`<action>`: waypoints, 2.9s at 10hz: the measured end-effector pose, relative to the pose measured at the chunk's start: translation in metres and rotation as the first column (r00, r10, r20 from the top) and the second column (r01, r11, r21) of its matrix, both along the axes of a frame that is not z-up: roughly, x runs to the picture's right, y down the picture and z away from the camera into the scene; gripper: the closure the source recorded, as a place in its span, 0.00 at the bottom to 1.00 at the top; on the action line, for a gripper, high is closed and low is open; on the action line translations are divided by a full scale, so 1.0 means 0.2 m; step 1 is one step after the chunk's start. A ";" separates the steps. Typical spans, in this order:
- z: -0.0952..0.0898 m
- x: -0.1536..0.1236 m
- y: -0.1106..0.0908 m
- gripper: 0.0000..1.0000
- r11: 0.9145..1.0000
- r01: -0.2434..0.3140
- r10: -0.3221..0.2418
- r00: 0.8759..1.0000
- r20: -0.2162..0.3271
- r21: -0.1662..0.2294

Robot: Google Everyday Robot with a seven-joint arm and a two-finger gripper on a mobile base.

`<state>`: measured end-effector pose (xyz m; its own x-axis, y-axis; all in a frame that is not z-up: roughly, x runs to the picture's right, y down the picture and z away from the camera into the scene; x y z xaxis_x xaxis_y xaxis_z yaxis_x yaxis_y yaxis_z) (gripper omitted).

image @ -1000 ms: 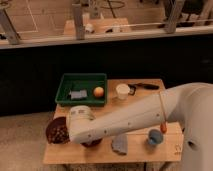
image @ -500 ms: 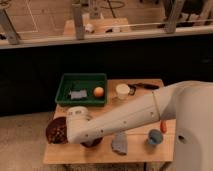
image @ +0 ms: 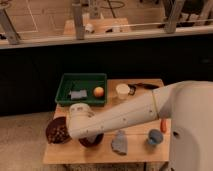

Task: Wipe red bowl with eraser

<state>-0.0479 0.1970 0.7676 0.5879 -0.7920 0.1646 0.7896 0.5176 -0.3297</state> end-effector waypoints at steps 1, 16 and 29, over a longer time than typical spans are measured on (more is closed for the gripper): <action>0.02 0.00 -0.02 1.00 1.000 -0.001 0.001 1.000 -0.002 0.002; -0.09 0.04 0.04 1.00 0.999 0.030 -0.031 1.000 -0.006 -0.023; -0.19 -0.17 0.09 1.00 0.999 0.043 -0.041 0.997 0.058 -0.028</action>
<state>-0.0815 0.2151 0.7304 0.5435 -0.8099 0.2205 0.8282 0.4746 -0.2979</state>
